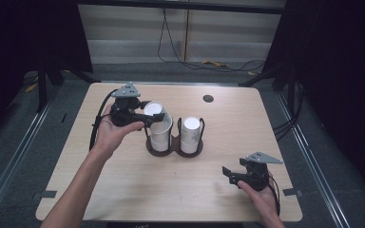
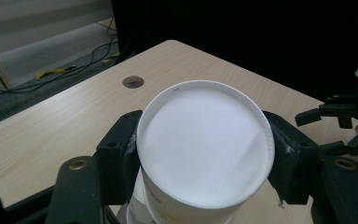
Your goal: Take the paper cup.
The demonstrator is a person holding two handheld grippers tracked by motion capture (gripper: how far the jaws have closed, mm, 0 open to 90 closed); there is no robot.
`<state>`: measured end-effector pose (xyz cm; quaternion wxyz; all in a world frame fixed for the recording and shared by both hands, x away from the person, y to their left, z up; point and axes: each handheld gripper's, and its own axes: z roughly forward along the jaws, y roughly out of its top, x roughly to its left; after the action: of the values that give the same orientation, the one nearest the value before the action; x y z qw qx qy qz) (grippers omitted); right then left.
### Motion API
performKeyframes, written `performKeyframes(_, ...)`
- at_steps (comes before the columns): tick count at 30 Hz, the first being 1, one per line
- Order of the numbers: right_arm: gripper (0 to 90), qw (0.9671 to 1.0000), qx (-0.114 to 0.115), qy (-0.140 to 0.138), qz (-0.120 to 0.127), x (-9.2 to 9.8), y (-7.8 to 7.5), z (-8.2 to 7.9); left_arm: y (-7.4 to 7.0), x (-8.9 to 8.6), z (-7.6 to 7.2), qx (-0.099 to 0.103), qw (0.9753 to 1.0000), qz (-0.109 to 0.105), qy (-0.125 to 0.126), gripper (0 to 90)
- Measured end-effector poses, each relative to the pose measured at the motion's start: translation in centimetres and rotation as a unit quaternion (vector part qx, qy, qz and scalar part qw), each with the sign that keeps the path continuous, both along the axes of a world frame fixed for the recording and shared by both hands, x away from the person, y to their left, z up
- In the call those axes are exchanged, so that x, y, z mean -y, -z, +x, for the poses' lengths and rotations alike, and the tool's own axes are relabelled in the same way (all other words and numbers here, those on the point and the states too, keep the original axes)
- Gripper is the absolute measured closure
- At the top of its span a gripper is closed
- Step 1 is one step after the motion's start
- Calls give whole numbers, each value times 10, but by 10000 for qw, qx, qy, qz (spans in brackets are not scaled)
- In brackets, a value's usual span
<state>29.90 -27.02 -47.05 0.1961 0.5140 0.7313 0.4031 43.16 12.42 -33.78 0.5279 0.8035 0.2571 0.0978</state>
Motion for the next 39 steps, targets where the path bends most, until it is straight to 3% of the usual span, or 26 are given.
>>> performKeyframes(5, 183, 10000, 2, -16, 2, 0, 0, 1, 3, -2, -9, -33, 9997, -238, 106, 356)
performKeyframes(16, 182, 9999, 62, -102, 58, -3, -2, -1, 8, 2, -28, 36, 9989, -217, 406, 355)
performKeyframes(32, 171, 9994, 101, -311, 147, -8, -3, -3, 31, 14, -38, -127, 9970, -316, 690, 355)
performKeyframes(39, 156, 9982, 158, -525, 226, -13, -7, -4, 37, 17, -42, -129, 9961, -370, 789, 354)
